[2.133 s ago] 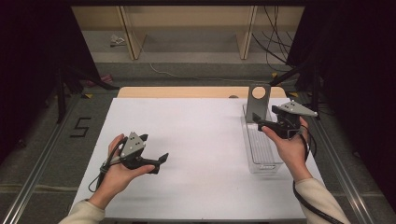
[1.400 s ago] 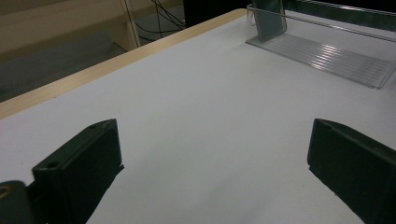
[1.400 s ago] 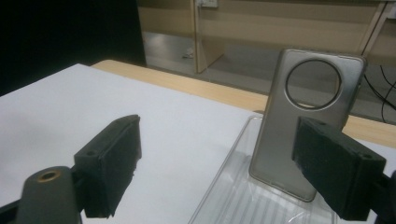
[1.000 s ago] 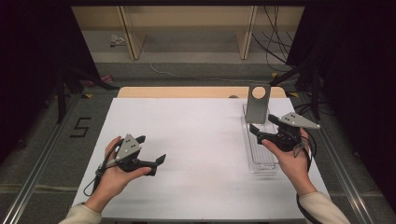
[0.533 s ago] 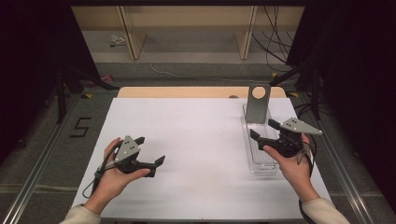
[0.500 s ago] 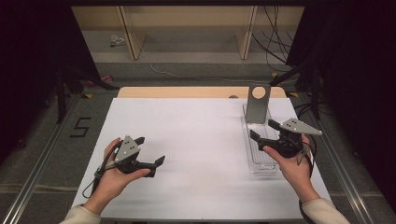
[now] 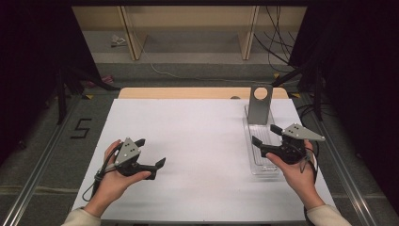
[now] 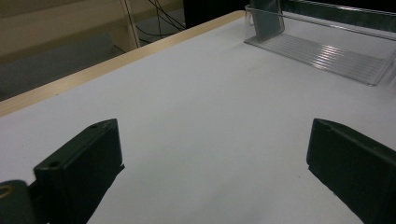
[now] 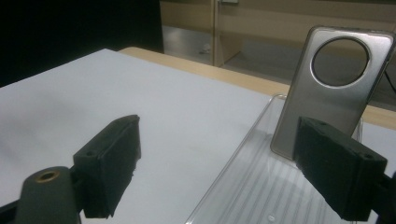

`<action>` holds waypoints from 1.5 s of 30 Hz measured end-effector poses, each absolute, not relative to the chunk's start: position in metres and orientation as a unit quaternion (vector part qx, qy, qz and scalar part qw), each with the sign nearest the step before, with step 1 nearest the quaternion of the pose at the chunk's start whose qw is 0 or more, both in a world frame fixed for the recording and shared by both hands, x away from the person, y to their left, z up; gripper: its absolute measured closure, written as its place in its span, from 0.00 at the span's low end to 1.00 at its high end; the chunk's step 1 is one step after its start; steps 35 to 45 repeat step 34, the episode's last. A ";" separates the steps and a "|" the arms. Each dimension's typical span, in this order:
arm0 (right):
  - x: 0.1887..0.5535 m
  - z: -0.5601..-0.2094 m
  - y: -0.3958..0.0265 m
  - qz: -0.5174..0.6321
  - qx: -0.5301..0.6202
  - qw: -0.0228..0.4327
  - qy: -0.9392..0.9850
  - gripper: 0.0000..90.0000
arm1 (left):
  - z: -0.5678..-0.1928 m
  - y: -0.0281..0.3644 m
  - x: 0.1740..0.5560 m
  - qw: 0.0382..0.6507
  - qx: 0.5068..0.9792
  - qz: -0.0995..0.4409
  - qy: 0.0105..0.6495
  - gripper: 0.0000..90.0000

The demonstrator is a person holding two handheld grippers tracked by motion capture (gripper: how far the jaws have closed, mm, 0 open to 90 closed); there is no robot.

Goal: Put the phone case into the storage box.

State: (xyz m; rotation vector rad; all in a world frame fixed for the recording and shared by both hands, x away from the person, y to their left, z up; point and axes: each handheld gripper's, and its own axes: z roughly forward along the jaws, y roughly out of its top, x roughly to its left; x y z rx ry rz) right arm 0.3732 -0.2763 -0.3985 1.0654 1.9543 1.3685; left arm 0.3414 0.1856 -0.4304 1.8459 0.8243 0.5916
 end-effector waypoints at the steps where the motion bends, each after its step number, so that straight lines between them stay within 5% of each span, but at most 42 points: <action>1: 0.373 -0.399 -0.277 0.506 0.394 0.260 0.722 0.18 | -0.430 0.186 0.341 0.494 0.762 0.244 0.340 0.03; 45: 0.362 -0.407 -0.280 0.501 0.389 0.266 0.726 0.18 | -0.438 0.183 0.339 0.491 0.765 0.240 0.340 0.03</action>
